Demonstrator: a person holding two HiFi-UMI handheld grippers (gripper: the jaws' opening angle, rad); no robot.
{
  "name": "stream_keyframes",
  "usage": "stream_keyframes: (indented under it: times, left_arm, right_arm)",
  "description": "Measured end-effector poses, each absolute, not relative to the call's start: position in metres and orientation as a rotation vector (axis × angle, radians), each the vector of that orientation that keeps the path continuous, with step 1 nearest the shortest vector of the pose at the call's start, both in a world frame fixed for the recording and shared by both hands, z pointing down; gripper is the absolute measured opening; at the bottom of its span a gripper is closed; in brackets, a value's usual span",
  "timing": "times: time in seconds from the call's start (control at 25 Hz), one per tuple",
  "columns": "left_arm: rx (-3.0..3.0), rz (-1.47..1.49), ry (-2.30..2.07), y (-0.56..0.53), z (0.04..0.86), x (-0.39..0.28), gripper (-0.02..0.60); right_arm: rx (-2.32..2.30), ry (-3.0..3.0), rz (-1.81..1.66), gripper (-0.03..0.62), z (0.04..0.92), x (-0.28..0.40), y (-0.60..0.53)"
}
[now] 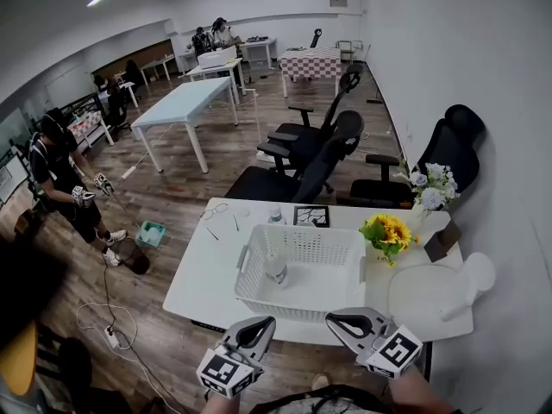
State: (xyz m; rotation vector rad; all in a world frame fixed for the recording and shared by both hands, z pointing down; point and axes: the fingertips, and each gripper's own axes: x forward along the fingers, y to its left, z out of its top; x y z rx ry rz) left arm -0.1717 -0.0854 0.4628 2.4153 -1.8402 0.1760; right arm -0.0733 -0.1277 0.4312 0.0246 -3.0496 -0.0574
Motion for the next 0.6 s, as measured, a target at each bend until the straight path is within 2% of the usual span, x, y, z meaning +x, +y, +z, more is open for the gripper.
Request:
stream_keyframes:
  times: [0.6]
  left_arm:
    - [2.358,0.156,-1.935,-0.139,0.460,-0.191,0.011]
  right_arm:
    - [-0.133,-3.076,-0.109,0.023,0.411,-0.096,-0.170]
